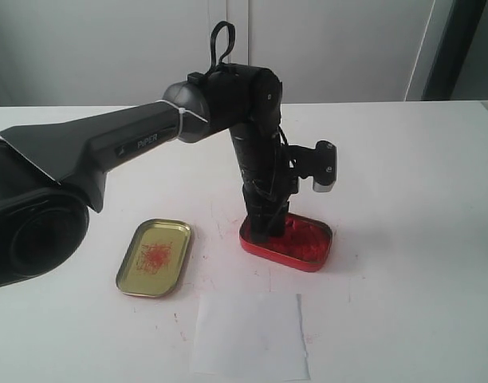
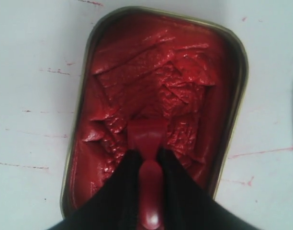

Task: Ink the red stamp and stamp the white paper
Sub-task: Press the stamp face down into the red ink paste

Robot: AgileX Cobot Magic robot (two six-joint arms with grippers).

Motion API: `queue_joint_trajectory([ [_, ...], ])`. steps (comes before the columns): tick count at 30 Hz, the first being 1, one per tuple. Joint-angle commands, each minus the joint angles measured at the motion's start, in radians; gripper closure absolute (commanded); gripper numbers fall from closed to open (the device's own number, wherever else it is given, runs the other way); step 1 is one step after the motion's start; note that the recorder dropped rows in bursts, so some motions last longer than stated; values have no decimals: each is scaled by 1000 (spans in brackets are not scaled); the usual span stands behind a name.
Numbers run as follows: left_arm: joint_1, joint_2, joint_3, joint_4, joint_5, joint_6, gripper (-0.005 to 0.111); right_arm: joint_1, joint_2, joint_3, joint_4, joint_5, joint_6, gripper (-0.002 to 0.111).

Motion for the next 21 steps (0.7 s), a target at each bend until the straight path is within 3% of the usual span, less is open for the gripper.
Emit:
queue_joint_trajectory([
  [1, -5, -26, 17, 23, 4, -4, 107, -2, -3, 5, 0, -10, 0, 108],
  [21, -23, -63, 17, 28, 0, -8, 107, -2, -3, 5, 0, -10, 0, 108],
])
